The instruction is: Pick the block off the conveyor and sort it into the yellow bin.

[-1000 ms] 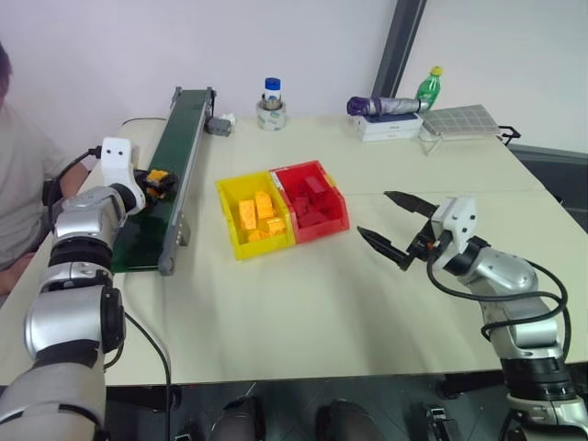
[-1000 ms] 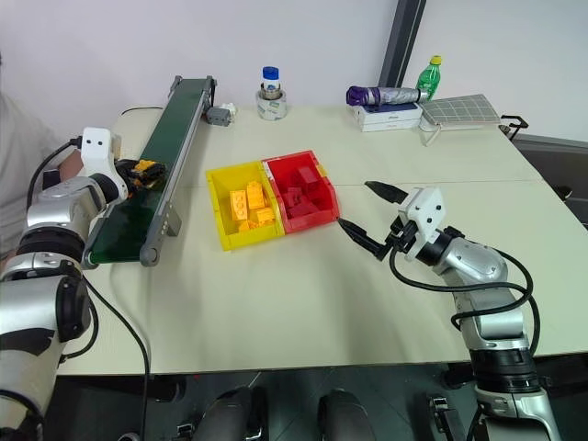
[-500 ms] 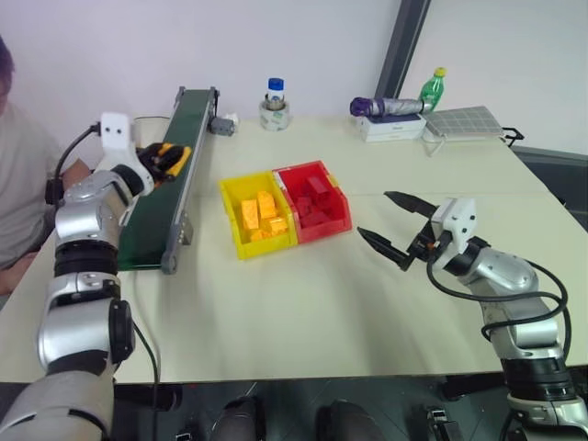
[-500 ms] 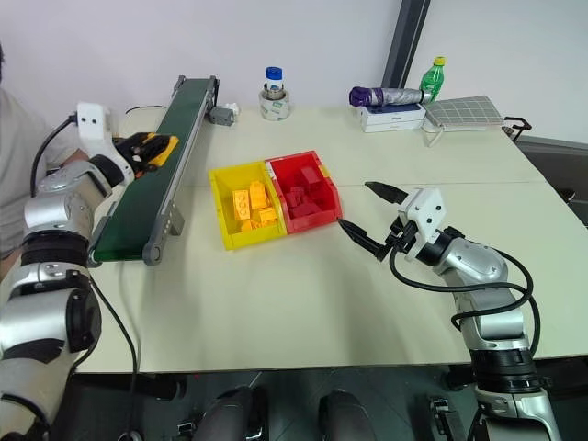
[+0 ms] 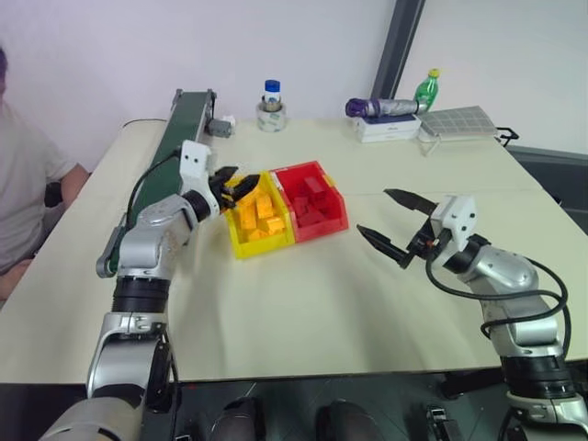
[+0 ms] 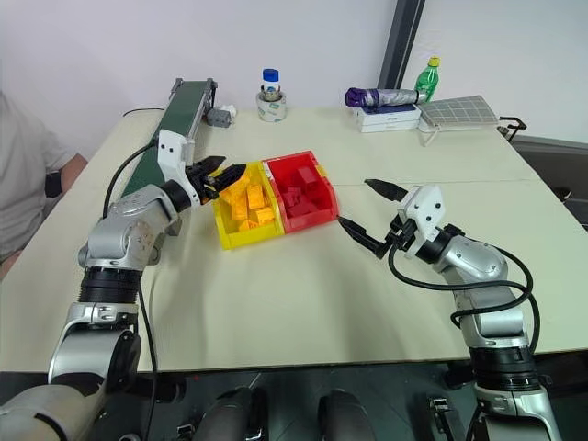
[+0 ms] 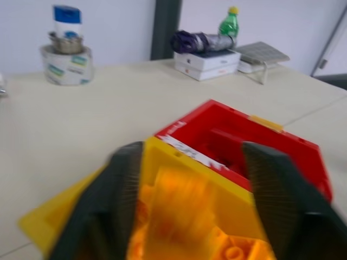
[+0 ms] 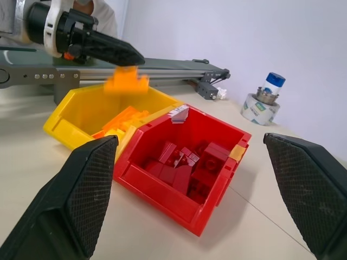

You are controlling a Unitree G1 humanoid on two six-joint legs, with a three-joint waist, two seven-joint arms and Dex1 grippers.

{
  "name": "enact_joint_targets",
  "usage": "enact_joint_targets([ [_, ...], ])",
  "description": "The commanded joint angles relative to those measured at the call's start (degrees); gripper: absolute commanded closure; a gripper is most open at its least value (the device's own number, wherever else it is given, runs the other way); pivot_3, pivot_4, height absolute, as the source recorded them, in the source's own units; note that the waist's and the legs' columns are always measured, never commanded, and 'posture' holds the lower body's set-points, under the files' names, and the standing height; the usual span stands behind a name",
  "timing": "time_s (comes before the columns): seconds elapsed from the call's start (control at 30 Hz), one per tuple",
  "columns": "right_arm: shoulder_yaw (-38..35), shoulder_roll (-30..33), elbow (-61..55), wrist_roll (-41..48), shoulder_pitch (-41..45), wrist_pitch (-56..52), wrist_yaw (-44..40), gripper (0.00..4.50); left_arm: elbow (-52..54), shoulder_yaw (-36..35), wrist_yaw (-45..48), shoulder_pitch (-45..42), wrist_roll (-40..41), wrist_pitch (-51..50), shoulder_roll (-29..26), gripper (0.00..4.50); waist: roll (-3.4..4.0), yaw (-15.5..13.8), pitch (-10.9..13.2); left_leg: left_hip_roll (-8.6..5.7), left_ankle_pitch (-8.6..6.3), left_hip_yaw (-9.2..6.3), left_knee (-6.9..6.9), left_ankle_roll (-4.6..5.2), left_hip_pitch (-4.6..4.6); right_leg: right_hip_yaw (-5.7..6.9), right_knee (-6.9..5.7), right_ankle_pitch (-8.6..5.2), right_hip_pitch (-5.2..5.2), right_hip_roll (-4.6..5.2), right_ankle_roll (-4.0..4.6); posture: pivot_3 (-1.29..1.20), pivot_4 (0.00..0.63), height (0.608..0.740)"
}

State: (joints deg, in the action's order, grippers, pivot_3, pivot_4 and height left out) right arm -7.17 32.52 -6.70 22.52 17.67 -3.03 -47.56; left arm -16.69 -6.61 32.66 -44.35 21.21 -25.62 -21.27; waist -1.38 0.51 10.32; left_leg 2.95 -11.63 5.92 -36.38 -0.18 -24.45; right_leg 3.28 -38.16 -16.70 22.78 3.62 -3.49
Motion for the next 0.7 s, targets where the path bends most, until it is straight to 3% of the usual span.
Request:
enact_joint_targets([
  [0.03, -0.83, 0.12, -2.63, 0.02, 0.03, 1.16, 0.46, 0.00, 3.42, -1.64, 1.67, 0.04, 1.56, 1.57, -0.53, 0.03, 0.00, -0.03, 0.00, -0.01, -0.01, 0.00, 0.00, 0.01, -0.01, 0.00, 0.01, 0.00, 0.00, 0.01, 0.00, 0.00, 0.150, 0.740],
  [0.27, -1.14, 0.16, -2.57, 0.06, -0.34, 1.31, 0.35, 0.00, 11.55, -4.35, 6.65, 6.51, 4.88, -3.06, -7.58, 0.03, 0.01, 0.65, 0.00, 0.05, 0.00, 0.01, 0.16, -0.01, 0.07, -0.02, 0.00, 0.00, 0.03, -0.03, 0.01, 0.00, 0.150, 0.740],
  [0.4, -1.29, 0.24, -1.87, 0.07, -0.49, 1.90, -0.07, 0.00, 17.87, -6.14, 10.95, 14.99, 5.18, -2.42, -14.04, 0.03, 0.01, 0.48, 0.00, 0.08, 0.01, 0.02, 0.19, -0.04, 0.06, -0.03, 0.01, -0.01, 0.07, -0.03, 0.02, 0.00, 0.150, 0.740],
  [0.7, -0.52, 0.01, -0.26, 0.10, 0.72, 2.36, -1.23, 0.00, 25.57, -9.83, 15.77, 27.25, 6.94, -0.60, -20.02, 0.03, 0.01, 0.21, 0.00, 0.02, -0.05, 0.02, 0.17, -0.13, 0.02, -0.05, 0.20, -0.02, 0.05, 0.25, 0.46, 0.00, 0.150, 0.740],
])
